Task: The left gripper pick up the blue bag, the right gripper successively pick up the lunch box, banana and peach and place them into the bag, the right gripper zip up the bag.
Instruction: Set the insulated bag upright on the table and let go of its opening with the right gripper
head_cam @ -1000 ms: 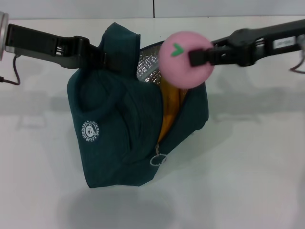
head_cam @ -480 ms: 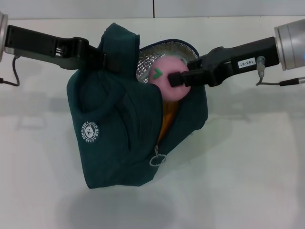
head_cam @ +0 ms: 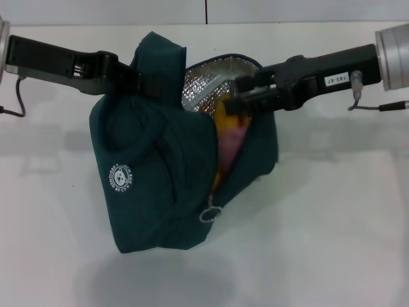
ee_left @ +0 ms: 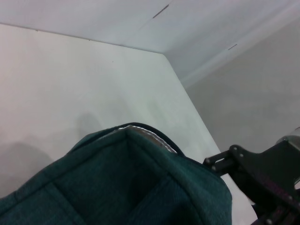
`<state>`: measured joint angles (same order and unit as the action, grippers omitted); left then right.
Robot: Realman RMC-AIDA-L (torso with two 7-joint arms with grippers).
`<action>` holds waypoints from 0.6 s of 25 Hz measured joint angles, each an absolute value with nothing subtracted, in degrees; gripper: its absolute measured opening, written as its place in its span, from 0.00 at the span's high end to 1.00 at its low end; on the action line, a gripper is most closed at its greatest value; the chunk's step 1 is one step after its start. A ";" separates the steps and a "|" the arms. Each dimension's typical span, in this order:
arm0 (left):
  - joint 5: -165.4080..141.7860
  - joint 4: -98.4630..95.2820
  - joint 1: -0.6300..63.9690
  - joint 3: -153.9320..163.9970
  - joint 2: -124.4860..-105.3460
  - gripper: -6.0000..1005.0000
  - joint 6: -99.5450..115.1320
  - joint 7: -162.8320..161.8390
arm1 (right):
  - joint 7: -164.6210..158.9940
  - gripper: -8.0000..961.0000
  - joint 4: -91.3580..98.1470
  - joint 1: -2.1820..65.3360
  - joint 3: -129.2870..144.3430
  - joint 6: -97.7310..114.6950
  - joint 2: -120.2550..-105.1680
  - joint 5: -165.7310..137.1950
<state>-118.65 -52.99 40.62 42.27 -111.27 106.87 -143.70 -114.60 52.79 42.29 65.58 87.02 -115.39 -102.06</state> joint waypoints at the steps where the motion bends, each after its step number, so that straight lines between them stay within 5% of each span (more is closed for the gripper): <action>1: -118.65 -52.99 40.61 42.28 -111.27 0.95 106.87 -143.70 | -114.55 0.41 53.25 42.03 65.54 87.15 -115.29 -101.80; 7: -118.64 -52.99 40.60 42.28 -111.27 0.95 106.87 -143.70 | -118.34 0.17 56.87 38.34 60.98 87.11 -115.13 -101.79; 15: -118.65 -53.00 40.60 42.27 -111.22 0.95 106.87 -143.63 | -125.57 0.17 46.67 35.53 52.88 86.35 -113.02 -102.56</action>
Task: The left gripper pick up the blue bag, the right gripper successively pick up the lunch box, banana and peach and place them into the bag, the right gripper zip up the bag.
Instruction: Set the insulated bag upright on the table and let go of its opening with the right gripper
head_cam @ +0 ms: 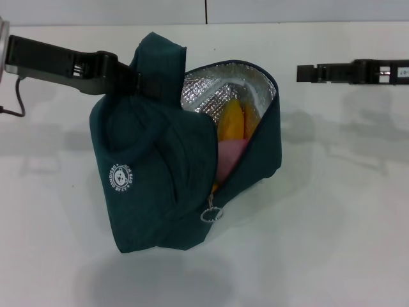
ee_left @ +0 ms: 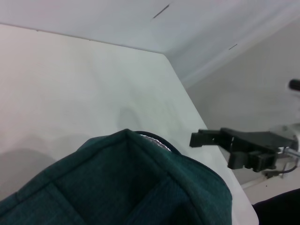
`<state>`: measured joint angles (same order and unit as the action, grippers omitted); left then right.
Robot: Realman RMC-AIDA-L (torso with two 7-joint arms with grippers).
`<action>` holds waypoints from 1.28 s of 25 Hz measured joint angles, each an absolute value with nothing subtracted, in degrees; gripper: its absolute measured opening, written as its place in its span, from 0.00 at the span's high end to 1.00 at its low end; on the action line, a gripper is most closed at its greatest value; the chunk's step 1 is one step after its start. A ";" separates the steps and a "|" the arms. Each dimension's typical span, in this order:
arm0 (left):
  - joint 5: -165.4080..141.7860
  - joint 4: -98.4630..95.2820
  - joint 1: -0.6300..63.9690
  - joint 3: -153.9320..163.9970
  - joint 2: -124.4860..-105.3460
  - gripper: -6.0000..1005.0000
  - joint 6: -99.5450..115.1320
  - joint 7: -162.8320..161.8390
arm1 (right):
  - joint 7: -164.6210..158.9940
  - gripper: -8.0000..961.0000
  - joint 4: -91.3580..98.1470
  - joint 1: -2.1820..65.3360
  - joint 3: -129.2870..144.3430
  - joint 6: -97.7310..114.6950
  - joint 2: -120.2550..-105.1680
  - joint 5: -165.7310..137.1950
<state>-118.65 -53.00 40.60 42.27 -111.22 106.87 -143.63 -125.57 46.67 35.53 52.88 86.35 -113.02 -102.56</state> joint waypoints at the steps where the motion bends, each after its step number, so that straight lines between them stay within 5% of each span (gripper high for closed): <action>1: -118.65 -53.00 40.61 42.28 -111.24 0.95 106.87 -143.62 | -125.69 0.17 45.22 35.45 52.31 86.36 -113.02 -102.55; 11: -118.65 -52.99 40.69 42.28 -111.41 0.95 106.87 -143.08 | -121.92 0.19 34.53 39.69 52.68 82.21 -115.25 -101.73; 22: -118.65 -53.00 40.85 42.28 -111.44 0.95 106.88 -143.00 | -115.18 0.23 30.61 41.25 55.60 78.76 -115.81 -99.76; 24: -118.65 -53.00 40.84 42.30 -111.52 0.95 106.87 -143.00 | -114.71 0.44 30.67 40.72 55.60 79.06 -115.73 -98.88; 32: -118.66 -53.00 41.05 42.38 -111.54 0.95 106.87 -143.00 | -114.01 0.61 30.53 40.47 55.51 79.20 -115.59 -98.70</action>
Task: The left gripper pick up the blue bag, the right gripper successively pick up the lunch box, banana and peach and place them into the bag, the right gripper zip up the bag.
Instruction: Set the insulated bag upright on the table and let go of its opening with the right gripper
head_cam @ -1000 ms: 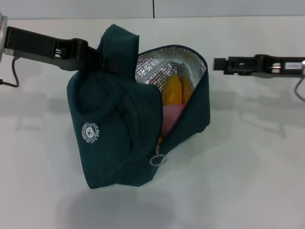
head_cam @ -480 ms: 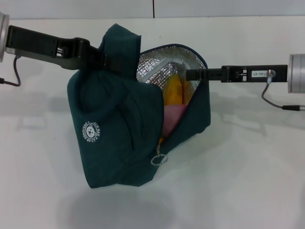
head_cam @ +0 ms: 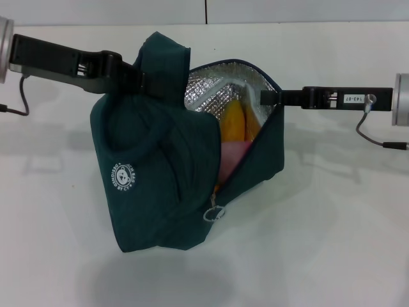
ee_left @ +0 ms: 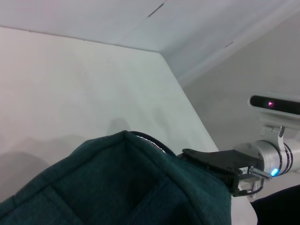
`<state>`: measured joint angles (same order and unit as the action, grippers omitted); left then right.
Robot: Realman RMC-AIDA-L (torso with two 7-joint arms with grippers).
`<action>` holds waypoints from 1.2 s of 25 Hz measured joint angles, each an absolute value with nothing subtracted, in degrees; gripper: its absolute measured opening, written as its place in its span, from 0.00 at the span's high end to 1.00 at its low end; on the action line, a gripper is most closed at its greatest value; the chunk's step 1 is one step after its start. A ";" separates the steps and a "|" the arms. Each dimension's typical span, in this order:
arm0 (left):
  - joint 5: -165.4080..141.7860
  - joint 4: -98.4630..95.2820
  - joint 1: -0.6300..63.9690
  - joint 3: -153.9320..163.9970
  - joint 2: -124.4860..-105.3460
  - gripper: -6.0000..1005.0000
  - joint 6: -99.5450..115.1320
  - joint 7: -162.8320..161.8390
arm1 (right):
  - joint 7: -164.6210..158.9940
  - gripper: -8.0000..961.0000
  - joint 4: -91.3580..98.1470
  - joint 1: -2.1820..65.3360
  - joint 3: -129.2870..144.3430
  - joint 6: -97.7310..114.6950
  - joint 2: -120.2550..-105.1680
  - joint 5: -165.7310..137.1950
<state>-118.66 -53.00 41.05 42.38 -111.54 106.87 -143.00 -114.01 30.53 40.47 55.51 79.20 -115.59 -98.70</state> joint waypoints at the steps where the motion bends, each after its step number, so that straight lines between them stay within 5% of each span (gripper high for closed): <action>1: -118.66 -53.00 41.05 42.42 -111.53 0.95 106.87 -143.00 | -113.98 0.63 30.55 40.45 55.44 79.22 -115.60 -98.70; 8: -118.65 -53.00 41.05 42.58 -111.58 0.95 106.87 -143.00 | -113.84 0.90 30.68 40.34 55.18 79.29 -115.55 -98.69; 14: -118.65 -53.00 41.05 42.43 -111.69 0.95 106.87 -143.00 | -111.27 0.97 30.80 39.72 55.05 80.44 -115.38 -96.00; 30: -114.24 -47.62 44.04 42.69 -114.28 0.95 105.11 -140.69 | -110.17 0.95 50.60 30.56 48.17 94.20 -114.59 -83.51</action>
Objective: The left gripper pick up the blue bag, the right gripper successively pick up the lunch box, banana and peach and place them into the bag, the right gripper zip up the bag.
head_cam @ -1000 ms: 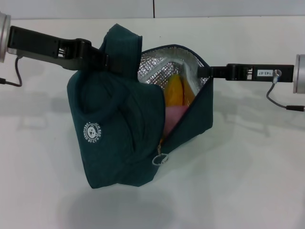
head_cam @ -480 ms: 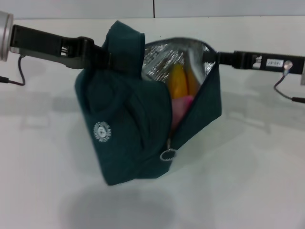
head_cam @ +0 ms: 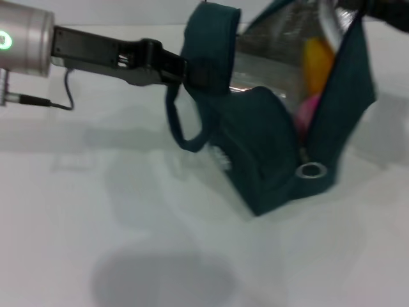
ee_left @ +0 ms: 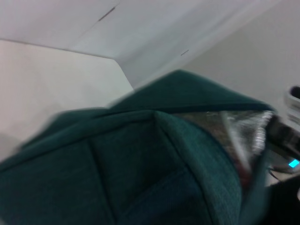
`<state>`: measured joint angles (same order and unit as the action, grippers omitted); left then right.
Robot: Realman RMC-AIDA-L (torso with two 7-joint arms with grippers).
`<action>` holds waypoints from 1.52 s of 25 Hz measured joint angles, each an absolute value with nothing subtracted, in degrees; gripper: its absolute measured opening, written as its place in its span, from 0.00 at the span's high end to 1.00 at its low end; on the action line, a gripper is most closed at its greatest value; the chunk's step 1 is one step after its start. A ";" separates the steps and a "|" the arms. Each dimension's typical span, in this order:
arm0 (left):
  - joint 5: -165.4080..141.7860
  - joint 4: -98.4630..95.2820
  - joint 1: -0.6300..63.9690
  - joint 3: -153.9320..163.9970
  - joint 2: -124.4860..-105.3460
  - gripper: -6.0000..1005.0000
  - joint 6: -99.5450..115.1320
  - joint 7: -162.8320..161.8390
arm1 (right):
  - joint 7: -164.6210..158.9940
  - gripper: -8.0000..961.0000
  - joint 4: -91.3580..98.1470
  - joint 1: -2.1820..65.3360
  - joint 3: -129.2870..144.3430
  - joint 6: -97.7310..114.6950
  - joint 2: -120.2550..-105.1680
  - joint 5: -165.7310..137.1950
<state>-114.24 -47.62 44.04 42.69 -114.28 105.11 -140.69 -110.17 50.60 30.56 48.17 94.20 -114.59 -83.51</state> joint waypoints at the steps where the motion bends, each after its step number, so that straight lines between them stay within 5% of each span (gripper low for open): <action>1: -114.24 -45.95 44.22 42.70 -114.42 0.95 103.89 -139.95 | -110.53 0.95 51.33 30.22 47.89 94.79 -114.58 -83.24; 24: -116.37 -34.90 42.97 43.66 -115.40 0.95 95.22 -134.12 | -103.87 0.92 39.05 30.38 47.88 93.56 -115.09 -86.25; 38: -116.32 -34.60 41.36 44.35 -115.95 0.95 96.20 -131.80 | -95.97 0.49 41.47 24.98 46.44 99.79 -114.70 -82.26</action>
<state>-116.32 -34.60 41.36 44.35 -115.95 96.20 -131.80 -95.97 41.47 24.98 46.44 99.79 -114.70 -82.26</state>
